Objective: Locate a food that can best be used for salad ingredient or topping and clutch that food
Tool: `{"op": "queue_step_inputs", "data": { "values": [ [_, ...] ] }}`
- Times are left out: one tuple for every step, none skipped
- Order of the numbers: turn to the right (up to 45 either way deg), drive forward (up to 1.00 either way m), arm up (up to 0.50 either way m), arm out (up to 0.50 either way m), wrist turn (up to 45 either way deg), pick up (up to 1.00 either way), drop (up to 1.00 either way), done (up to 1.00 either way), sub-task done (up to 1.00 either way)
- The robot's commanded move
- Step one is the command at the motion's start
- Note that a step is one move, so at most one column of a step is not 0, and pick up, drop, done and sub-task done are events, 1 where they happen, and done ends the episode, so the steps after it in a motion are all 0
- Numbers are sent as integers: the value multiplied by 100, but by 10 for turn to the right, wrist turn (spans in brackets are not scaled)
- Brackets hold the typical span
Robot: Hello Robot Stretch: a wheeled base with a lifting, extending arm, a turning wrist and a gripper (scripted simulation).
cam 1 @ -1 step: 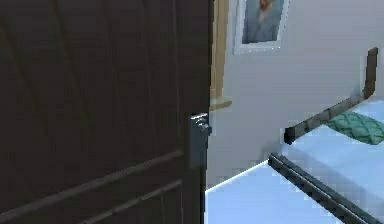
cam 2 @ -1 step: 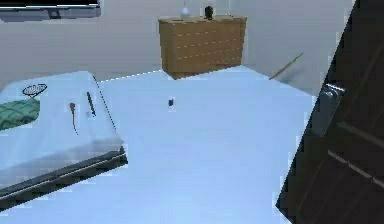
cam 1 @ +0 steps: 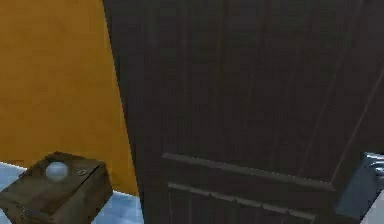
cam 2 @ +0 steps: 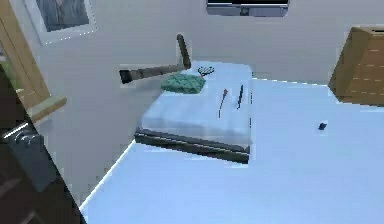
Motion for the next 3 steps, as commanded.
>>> {"op": "queue_step_inputs", "data": {
  "values": [
    [-450,0,0,0,0,0,0,0,0],
    [-330,0,0,0,0,0,0,0,0],
    [0,80,0,0,0,0,0,0,0]
  ]
}}
